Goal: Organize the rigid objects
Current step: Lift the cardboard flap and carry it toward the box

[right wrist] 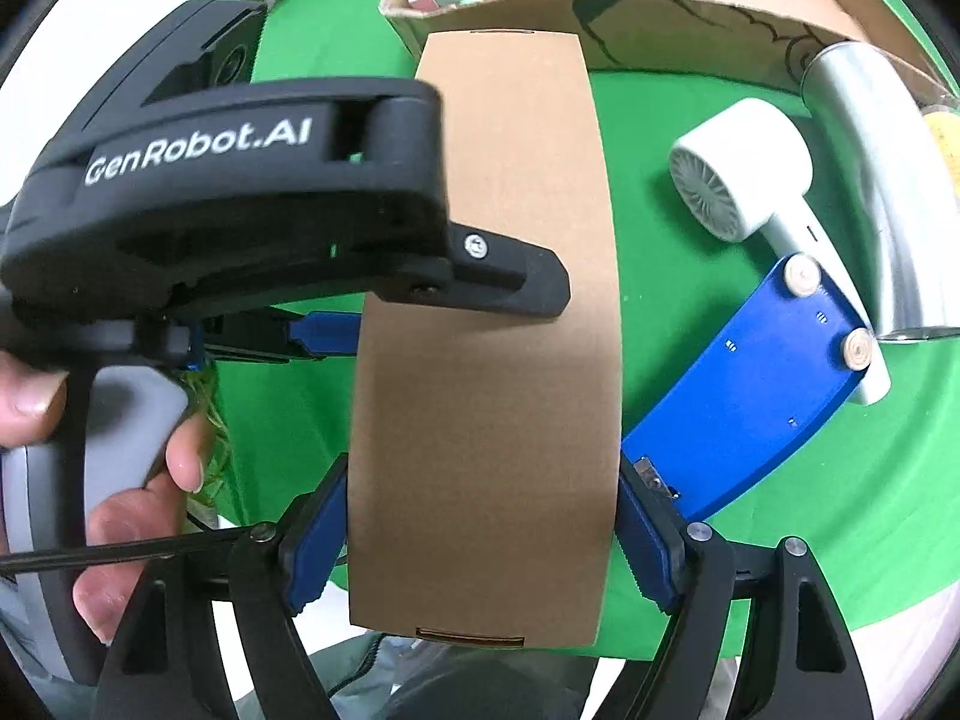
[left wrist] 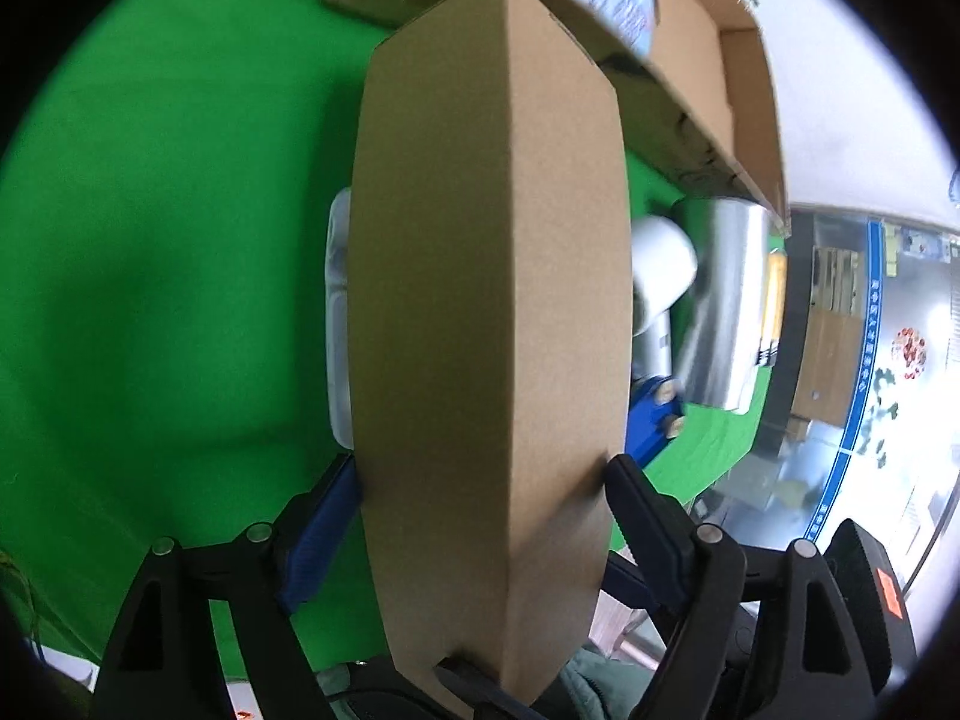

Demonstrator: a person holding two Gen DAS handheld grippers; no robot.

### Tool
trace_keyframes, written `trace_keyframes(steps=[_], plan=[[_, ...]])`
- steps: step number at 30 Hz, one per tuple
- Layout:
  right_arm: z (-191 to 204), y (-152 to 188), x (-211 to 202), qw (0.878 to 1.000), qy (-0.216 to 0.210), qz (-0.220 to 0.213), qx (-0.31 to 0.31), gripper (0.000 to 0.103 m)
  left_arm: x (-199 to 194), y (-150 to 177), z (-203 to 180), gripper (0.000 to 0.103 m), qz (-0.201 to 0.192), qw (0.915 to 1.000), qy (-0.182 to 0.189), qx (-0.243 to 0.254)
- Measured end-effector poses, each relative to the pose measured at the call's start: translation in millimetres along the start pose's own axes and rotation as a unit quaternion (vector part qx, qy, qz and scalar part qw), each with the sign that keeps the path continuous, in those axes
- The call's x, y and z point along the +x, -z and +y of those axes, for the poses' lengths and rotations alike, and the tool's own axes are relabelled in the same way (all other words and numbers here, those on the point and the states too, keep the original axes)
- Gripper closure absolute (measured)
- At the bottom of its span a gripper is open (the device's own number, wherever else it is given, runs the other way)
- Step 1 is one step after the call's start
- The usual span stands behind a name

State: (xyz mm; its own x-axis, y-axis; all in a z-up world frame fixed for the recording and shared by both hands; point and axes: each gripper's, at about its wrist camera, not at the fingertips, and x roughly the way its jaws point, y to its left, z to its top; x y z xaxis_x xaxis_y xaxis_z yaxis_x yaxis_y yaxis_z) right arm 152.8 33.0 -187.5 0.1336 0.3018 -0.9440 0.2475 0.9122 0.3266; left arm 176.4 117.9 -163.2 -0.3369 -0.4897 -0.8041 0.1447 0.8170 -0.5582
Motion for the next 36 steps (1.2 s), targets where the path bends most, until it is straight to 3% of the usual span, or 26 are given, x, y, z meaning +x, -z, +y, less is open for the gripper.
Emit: trace_keyframes(steps=[6,12,17,24,30,36], plan=[[2.9,-10.6,-65.1,0.998,-0.011,-0.058,-0.034,0.026,-62.2,-0.9,-54.1,0.021,-0.077,0.9960,-0.012,0.044],[-1.6,-50.3,-156.7,0.985,-0.017,-0.165,-0.056,0.026,-133.1,-26.7,-145.6,0.021,-0.157,0.9799,-0.023,0.121],[-9.4,-104.3,-225.4,0.969,-0.014,-0.242,-0.052,0.026,-161.7,-52.8,-215.6,0.023,-0.187,0.9653,-0.022,0.182],[-61.4,-167.9,-279.9,0.963,-0.003,-0.269,-0.034,0.025,-150.3,-98.8,-273.2,0.025,-0.173,0.9593,-0.006,0.223],[-91.7,-202.2,-281.4,0.969,0.013,-0.246,-0.033,0.025,-112.3,-136.4,-279.3,0.026,-0.137,0.9679,0.009,0.210],[-124.8,-249.4,-242.2,0.982,0.004,-0.188,-0.014,0.025,-62.2,-181.1,-255.3,0.026,-0.087,0.9805,-0.001,0.176]])
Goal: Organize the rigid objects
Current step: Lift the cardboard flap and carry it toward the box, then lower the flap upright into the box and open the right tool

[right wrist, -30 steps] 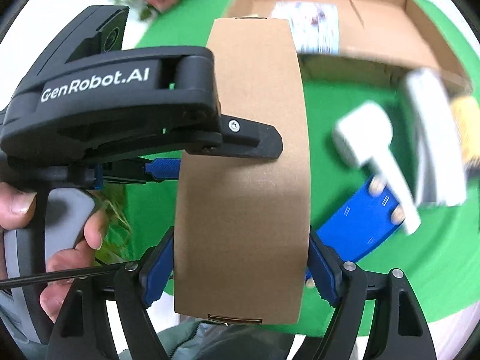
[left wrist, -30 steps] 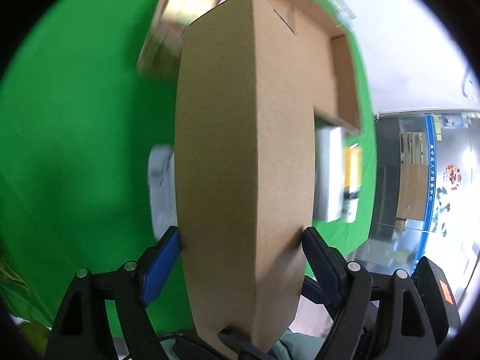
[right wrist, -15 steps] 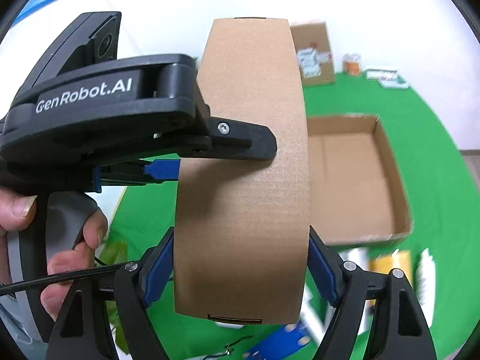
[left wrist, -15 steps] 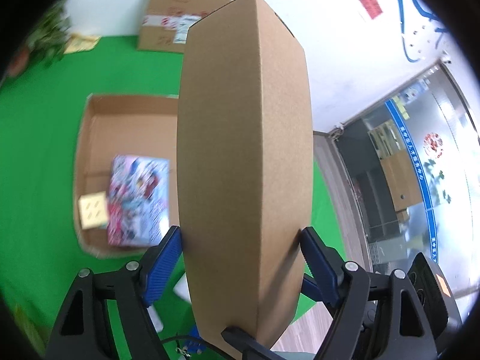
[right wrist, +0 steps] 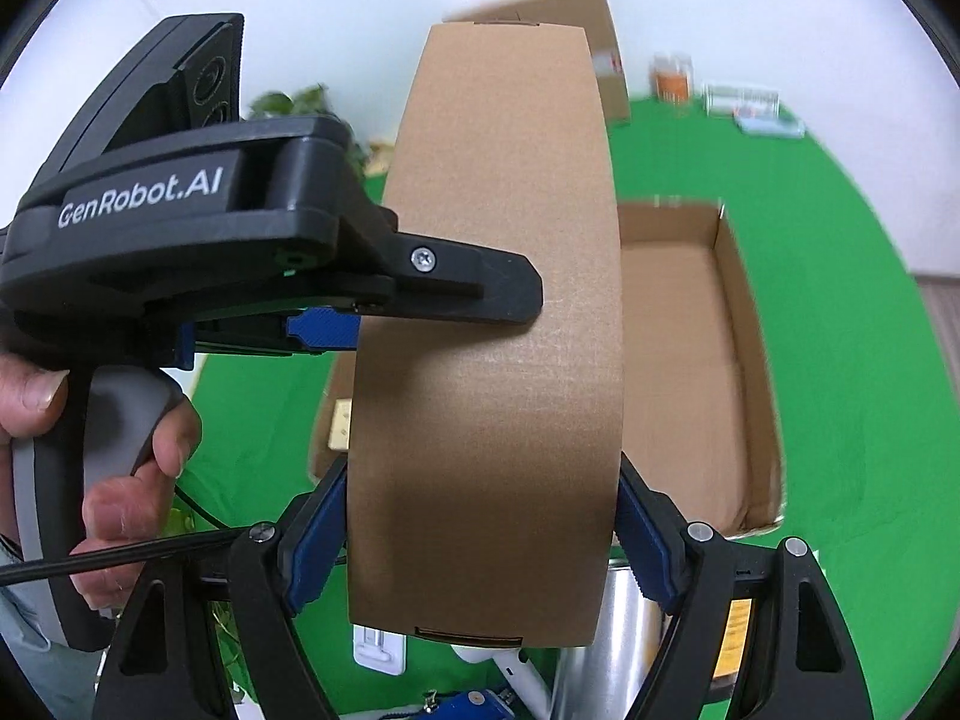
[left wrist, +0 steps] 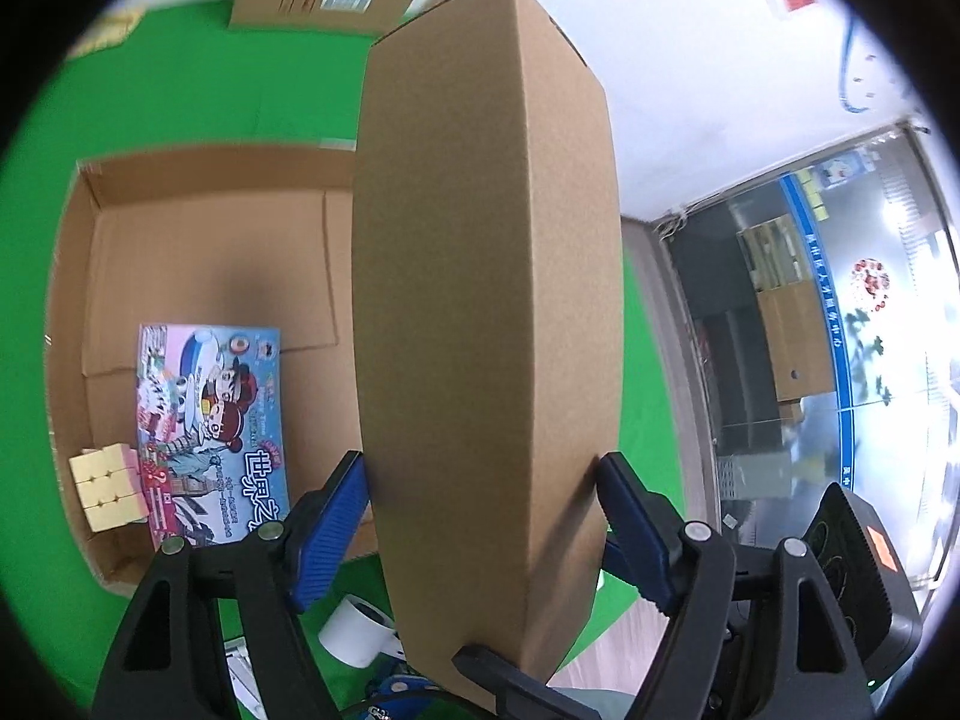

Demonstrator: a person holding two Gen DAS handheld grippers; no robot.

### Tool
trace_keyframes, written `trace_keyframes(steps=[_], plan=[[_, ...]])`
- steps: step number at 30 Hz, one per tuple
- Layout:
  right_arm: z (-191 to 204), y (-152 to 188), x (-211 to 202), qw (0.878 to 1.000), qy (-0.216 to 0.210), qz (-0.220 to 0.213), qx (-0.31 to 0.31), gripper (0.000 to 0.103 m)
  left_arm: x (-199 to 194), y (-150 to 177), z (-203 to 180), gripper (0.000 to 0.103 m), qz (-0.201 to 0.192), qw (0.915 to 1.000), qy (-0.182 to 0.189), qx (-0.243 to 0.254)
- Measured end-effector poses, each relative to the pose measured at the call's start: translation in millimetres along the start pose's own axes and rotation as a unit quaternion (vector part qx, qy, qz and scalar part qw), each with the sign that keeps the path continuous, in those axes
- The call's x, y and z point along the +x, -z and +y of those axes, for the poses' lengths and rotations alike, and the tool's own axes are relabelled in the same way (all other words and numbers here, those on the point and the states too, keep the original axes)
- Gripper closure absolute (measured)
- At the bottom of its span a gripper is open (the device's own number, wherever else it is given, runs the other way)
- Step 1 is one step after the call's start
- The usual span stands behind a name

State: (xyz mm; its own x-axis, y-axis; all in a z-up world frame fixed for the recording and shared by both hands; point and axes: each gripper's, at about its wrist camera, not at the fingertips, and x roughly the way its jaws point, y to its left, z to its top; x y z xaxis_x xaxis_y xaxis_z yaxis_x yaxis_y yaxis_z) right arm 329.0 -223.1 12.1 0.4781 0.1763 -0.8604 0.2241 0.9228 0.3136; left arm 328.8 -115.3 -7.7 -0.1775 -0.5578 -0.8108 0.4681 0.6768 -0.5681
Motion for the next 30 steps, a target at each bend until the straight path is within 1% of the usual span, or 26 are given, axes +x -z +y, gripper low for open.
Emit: trace_keyframes(steps=[1,3,4,9,10,11,13,15,16,17,18,20,21,24,26,27,30], plan=[[1.3,11.8,14.0,1.000,-0.001,0.010,0.005,0.025,8.6,-2.3,8.2,0.026,0.008,0.9999,0.002,-0.008],[-10.6,7.3,34.2,0.999,-0.002,0.031,0.015,0.025,27.4,-6.0,24.3,0.026,0.024,0.9994,0.006,-0.023],[-6.2,6.7,37.4,0.999,-0.001,0.040,0.018,0.025,32.8,-7.7,27.3,0.026,0.030,0.9991,0.008,-0.028],[-23.3,-1.8,83.0,0.996,-0.001,0.085,0.037,0.025,70.6,-15.6,58.2,0.026,0.059,0.9963,0.017,-0.060],[-18.4,0.6,93.1,0.995,0.000,0.090,0.042,0.025,76.5,-16.5,62.4,0.026,0.063,0.9957,0.018,-0.065],[-22.5,14.4,99.4,0.994,0.000,0.094,0.047,0.025,81.5,-16.9,65.5,0.026,0.067,0.9952,0.018,-0.068],[-33.1,27.9,117.1,0.993,0.000,0.107,0.057,0.025,92.2,-16.3,70.9,0.026,0.077,0.9942,0.018,-0.073],[-38.2,31.0,128.7,0.990,0.000,0.121,0.067,0.024,99.5,-14.9,76.7,0.026,0.079,0.9935,0.017,-0.081],[-44.7,29.3,134.2,0.991,-0.001,0.118,0.070,0.024,99.7,-13.9,77.6,0.028,0.075,0.9937,0.013,-0.082],[-52.8,29.9,148.5,0.990,0.001,0.121,0.068,0.023,98.0,-13.0,77.5,0.028,0.069,0.9950,0.001,-0.072],[-50.2,33.5,154.1,0.990,0.001,0.124,0.064,0.022,93.9,-12.4,75.8,0.027,0.060,0.9964,-0.008,-0.060],[-49.7,32.5,157.5,0.990,0.002,0.130,0.059,0.020,81.4,-10.0,72.9,0.027,0.045,0.9979,-0.011,-0.045],[-56.5,31.2,163.5,0.990,-0.002,0.128,0.059,0.020,74.9,-9.0,72.1,0.027,0.039,0.9983,-0.011,-0.041],[-59.3,31.1,164.8,0.991,-0.006,0.123,0.059,0.020,48.0,-2.2,75.6,0.027,0.014,0.9990,-0.026,-0.034],[-60.5,29.5,166.7,0.991,-0.007,0.122,0.058,0.020,25.4,6.0,89.4,0.027,-0.006,0.9981,-0.039,-0.047],[-70.1,27.2,178.9,0.991,-0.007,0.123,0.058,0.021,16.4,10.9,98.2,0.027,-0.013,0.9972,-0.051,-0.054],[-60.4,26.0,178.7,0.991,-0.012,0.123,0.053,0.021,-7.3,24.6,129.5,0.027,-0.030,0.9923,-0.089,-0.081]])
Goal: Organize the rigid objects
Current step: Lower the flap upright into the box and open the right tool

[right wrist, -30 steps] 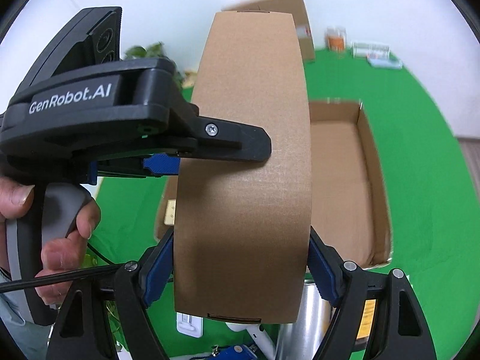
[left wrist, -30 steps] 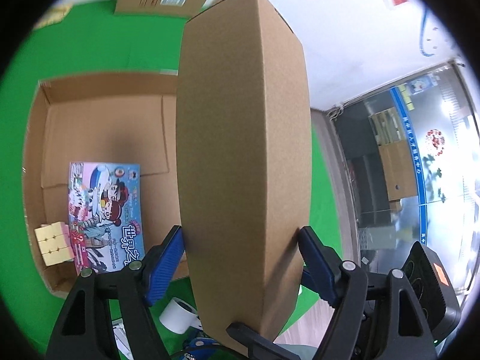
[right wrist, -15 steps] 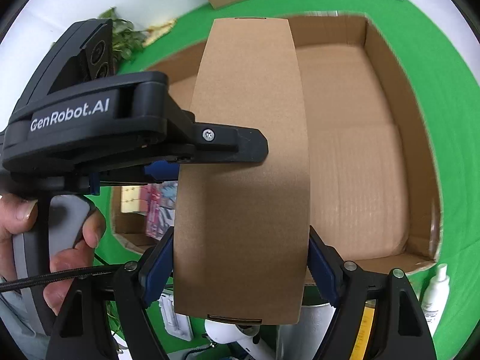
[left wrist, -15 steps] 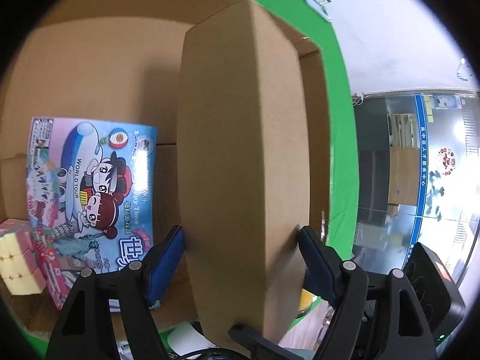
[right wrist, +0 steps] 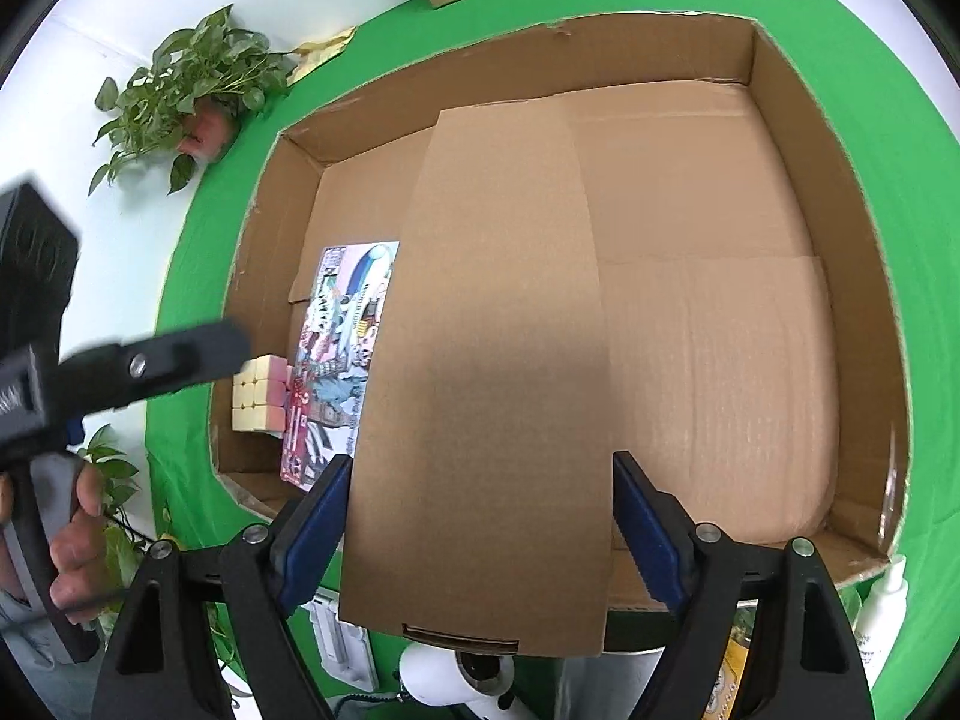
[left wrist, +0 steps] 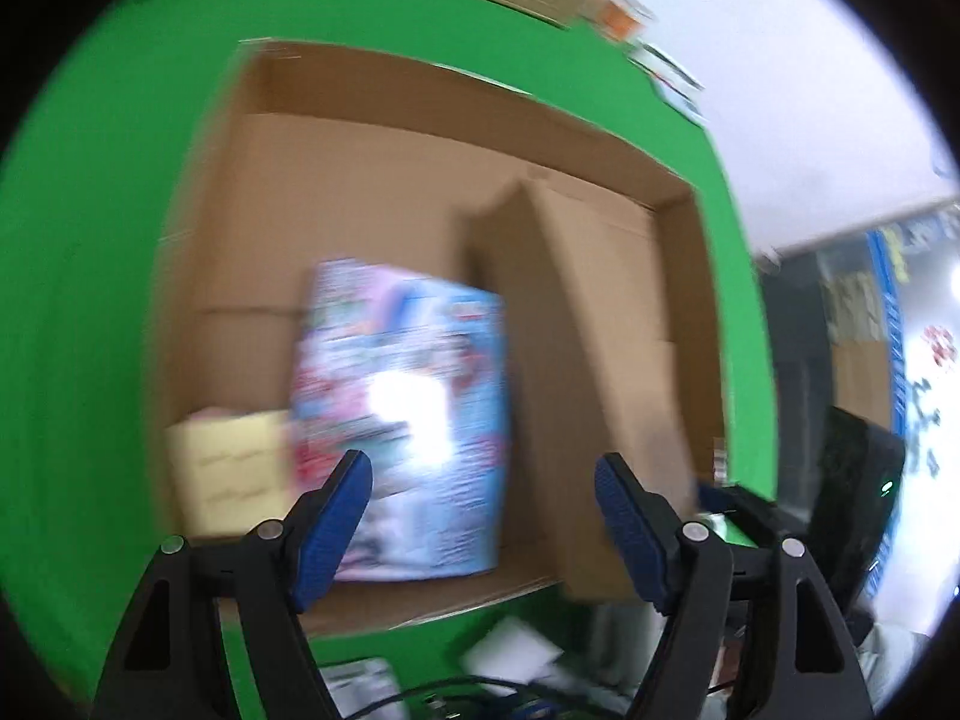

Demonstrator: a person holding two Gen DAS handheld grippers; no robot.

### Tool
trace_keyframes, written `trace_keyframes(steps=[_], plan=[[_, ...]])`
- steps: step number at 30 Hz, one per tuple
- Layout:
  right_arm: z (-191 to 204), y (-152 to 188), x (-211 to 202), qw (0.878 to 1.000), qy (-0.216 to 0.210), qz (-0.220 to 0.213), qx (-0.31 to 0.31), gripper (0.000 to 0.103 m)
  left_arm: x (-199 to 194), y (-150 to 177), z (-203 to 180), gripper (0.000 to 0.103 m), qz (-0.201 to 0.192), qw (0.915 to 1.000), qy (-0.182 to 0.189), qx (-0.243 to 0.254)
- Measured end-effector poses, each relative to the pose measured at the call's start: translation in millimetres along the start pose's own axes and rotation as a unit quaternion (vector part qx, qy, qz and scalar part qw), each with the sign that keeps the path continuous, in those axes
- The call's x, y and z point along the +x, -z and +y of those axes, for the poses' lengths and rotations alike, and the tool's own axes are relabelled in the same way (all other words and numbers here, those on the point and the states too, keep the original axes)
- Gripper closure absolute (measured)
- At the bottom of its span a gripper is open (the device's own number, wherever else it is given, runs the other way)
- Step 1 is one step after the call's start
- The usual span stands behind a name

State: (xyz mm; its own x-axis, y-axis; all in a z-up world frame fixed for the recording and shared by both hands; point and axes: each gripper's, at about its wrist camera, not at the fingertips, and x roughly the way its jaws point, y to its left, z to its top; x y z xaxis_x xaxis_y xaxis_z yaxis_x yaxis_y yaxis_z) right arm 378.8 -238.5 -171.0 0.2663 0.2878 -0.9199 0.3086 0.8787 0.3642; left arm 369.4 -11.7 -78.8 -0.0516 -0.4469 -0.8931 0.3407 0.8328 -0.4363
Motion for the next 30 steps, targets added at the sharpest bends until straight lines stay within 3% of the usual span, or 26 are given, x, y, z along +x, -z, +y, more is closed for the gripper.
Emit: trace_keyframes(steps=[4,6,9,11,13,14,16,17,19,21,23,26,28,29,30], plan=[[6.5,-1.0,6.1,1.000,0.022,-0.011,-0.006,0.021,-29.7,14.0,53.8,0.027,-0.023,0.9977,-0.038,-0.050],[2.2,-7.4,6.7,0.999,0.042,-0.012,0.015,0.024,-37.9,19.0,68.7,0.027,-0.032,0.9962,-0.054,-0.060],[-11.3,-12.7,3.1,0.997,0.040,-0.012,0.064,0.022,-33.9,25.9,79.6,0.028,-0.032,0.9949,-0.074,-0.061],[-10.5,-13.6,1.3,0.998,0.033,-0.004,0.052,0.020,-23.9,31.5,88.2,0.037,-0.021,0.9940,-0.086,-0.065],[-6.9,-11.8,0.1,0.998,0.041,-0.006,0.038,0.020,-12.0,37.7,96.9,0.057,-0.002,0.9941,-0.078,-0.075],[-5.3,-11.9,0.7,0.999,0.040,-0.007,0.033,0.021,-6.2,36.0,96.5,0.061,0.005,0.9938,-0.078,-0.079],[-2.3,-11.4,6.5,0.999,0.030,0.004,0.028,0.042,2.7,40.9,98.2,0.070,0.013,0.9929,-0.092,-0.074],[-0.7,-11.1,15.0,0.999,0.028,0.019,0.023,0.059,4.2,42.4,96.4,0.075,0.015,0.9921,-0.106,-0.067],[7.5,-7.9,19.1,0.999,0.046,0.018,0.006,0.061,6.5,46.6,93.3,0.095,0.022,0.9880,-0.146,-0.045],[19.3,-3.7,24.3,0.998,0.044,0.029,-0.020,0.062,6.0,50.0,96.6,0.097,0.024,0.9881,-0.144,-0.049],[23.7,3.3,35.7,0.998,0.017,0.063,-0.016,0.063,5.5,53.6,100.5,0.097,0.027,0.9888,-0.134,-0.061],[32.1,9.3,29.2,0.998,0.026,0.044,-0.025,0.061,6.2,60.3,98.9,0.097,0.035,0.9887,-0.133,-0.060],[30.6,5.9,12.0,1.000,0.026,0.009,-0.016,0.039,7.0,65.0,98.0,0.097,0.039,0.9886,-0.132,-0.061],[28.3,3.1,1.6,0.999,0.029,-0.013,-0.014,0.023,7.0,67.7,98.1,0.097,0.040,0.9885,-0.132,-0.063],[27.6,1.6,-5.6,0.999,0.033,-0.024,-0.018,0.018,7.2,68.0,98.7,0.096,0.039,0.9884,-0.131,-0.065]])
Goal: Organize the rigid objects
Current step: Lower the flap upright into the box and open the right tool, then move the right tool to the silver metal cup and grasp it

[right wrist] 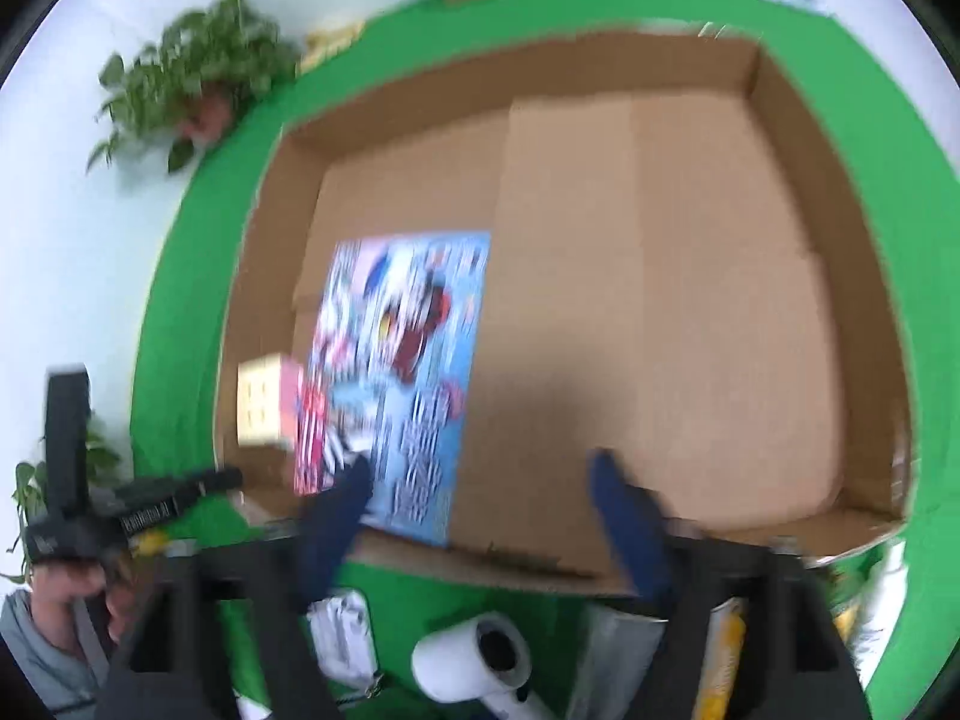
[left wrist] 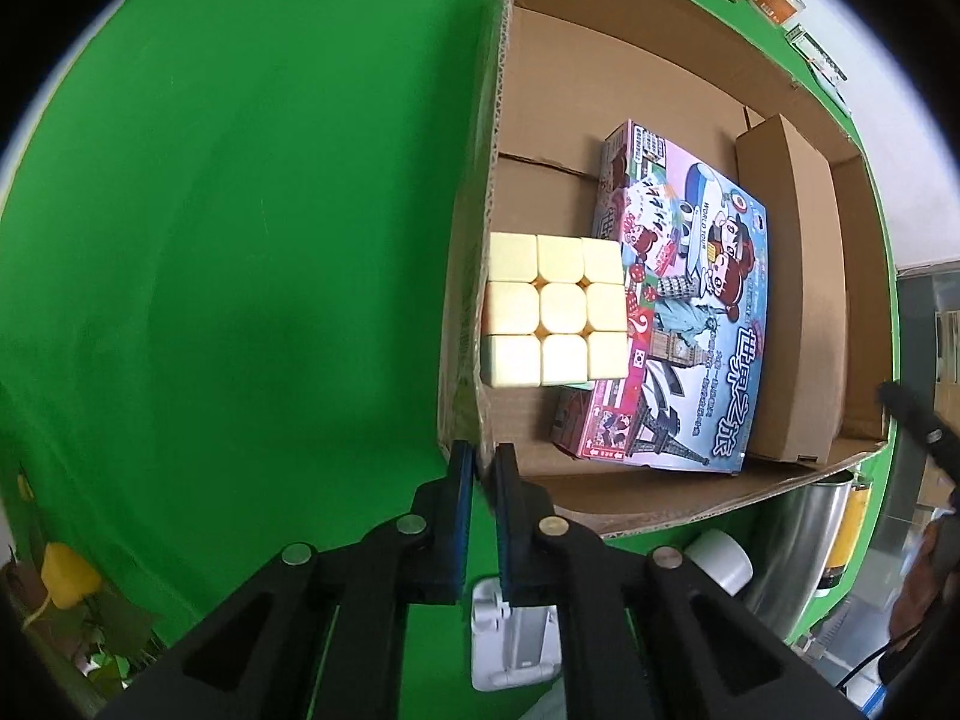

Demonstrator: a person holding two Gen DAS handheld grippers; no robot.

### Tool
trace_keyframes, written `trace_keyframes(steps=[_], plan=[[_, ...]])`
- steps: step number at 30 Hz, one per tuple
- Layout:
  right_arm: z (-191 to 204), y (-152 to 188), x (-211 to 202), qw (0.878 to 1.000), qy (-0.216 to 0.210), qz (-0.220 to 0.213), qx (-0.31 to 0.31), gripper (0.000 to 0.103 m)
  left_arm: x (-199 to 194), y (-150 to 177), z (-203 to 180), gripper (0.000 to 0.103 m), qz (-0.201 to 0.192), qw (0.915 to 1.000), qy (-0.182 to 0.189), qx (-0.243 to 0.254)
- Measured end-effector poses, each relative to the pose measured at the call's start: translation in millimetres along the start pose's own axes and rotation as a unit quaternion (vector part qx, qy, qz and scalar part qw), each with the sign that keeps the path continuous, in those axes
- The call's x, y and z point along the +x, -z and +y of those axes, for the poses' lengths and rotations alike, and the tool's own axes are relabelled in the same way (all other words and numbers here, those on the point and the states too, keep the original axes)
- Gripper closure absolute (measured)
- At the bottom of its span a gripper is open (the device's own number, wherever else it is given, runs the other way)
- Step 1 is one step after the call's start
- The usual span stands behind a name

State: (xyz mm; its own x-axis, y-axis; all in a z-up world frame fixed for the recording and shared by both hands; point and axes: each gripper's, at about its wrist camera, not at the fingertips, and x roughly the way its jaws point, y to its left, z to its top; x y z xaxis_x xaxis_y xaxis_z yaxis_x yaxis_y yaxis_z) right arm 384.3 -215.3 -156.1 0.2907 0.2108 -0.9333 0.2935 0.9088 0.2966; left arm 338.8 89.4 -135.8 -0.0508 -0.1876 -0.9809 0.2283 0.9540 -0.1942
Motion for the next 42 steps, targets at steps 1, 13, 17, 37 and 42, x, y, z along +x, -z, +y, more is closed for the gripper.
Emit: trace_keyframes(steps=[1,13,17,37,42], plan=[[-1.2,-1.4,-6.0,1.000,0.004,-0.011,-0.006,0.018,-1.4,1.0,1.0,0.096,-0.006,1.0000,0.000,-0.005],[-40.2,49.4,-75.7,0.995,0.033,-0.086,-0.030,0.000,-110.7,45.4,-78.2,0.001,-0.267,0.9494,-0.105,0.128],[-69.8,88.5,-83.7,0.997,0.033,-0.064,-0.012,0.000,-91.7,65.0,-111.5,0.001,-0.191,0.9672,-0.051,0.159],[-73.6,174.9,-16.0,0.998,0.037,0.033,-0.035,0.030,-45.8,155.8,-149.1,0.001,-0.091,0.9912,-0.057,0.077],[-93.0,194.2,-27.1,0.998,0.020,0.040,-0.036,0.031,-35.3,163.9,-154.3,0.001,-0.062,0.9967,-0.009,0.053]])
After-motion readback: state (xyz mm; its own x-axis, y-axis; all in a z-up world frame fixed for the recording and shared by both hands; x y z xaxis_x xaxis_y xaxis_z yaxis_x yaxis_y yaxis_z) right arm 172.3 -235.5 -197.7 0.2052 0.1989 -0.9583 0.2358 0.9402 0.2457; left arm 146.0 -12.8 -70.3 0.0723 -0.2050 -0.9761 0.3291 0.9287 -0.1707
